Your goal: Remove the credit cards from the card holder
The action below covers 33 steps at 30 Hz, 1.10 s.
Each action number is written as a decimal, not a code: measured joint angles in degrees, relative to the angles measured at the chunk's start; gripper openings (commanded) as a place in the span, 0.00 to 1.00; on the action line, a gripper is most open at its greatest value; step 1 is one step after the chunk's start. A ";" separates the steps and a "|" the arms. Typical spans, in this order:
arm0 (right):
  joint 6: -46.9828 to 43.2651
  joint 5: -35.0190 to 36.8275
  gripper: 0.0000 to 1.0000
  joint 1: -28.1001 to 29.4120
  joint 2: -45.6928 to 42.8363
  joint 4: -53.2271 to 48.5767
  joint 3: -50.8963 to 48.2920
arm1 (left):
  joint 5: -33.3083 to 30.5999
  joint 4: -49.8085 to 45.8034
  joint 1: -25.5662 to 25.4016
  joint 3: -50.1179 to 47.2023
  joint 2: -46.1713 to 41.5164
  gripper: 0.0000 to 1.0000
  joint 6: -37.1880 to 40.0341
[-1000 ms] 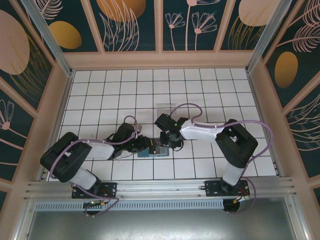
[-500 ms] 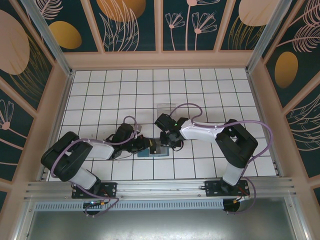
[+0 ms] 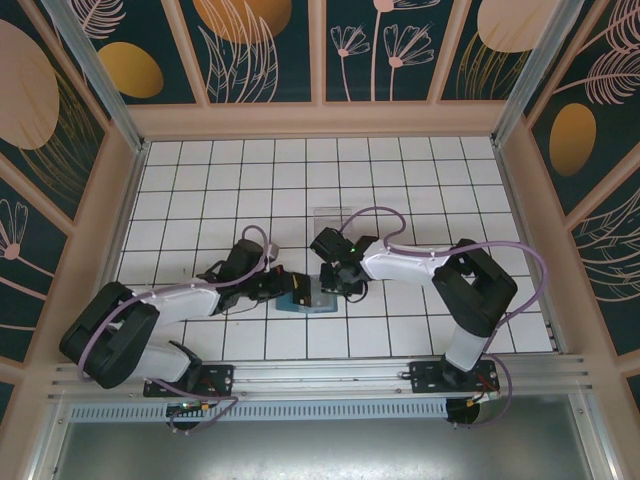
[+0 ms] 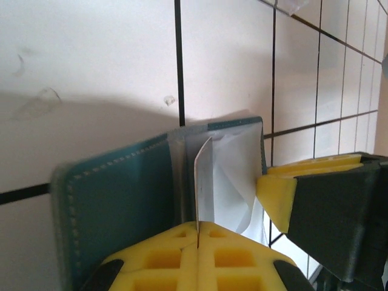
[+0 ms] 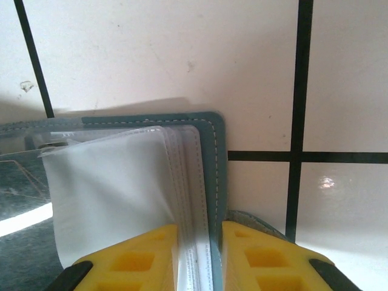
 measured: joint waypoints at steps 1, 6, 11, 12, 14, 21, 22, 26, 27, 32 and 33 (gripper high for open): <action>0.00 0.00 0.24 0.00 0.00 0.02 -0.04 | -0.61 -0.98 0.11 0.55 -0.35 0.05 0.57; 0.02 0.02 0.26 -0.04 -0.17 0.04 -0.11 | -3.87 -5.66 0.33 2.32 -2.97 0.04 3.58; 0.02 0.02 0.26 -0.07 -0.96 0.26 -0.37 | -5.86 -9.51 0.37 4.24 -5.03 0.03 6.45; 0.02 0.04 0.26 -0.07 -1.38 0.26 -0.39 | -6.19 -10.03 0.37 4.61 -5.49 0.03 7.10; 0.02 0.22 0.26 -0.07 -2.40 0.24 -0.42 | -6.58 -10.97 0.37 5.27 -6.27 0.02 8.52; -0.28 1.18 0.27 -0.07 -8.85 0.94 -0.42 | -7.69 -14.36 0.37 8.90 -8.68 0.00 15.47; -0.46 1.40 0.27 -0.07 -9.62 1.09 -0.42 | -7.89 -14.53 0.37 9.33 -8.92 0.00 16.26; -1.86 2.51 0.28 -0.11 -12.76 2.25 -0.66 | -8.13 -14.56 0.37 10.73 -10.10 0.00 19.58; -2.32 2.75 0.29 -0.22 -13.77 2.78 -0.94 | -8.07 -14.56 0.37 10.93 -10.40 0.00 20.20; -5.79 3.19 0.31 -1.05 -20.09 5.88 -3.61 | -6.78 -13.81 0.37 11.96 -12.02 0.00 22.84; -6.49 3.23 0.31 -1.25 -21.64 6.54 -4.37 | -6.25 -13.44 0.37 12.20 -12.46 0.00 23.71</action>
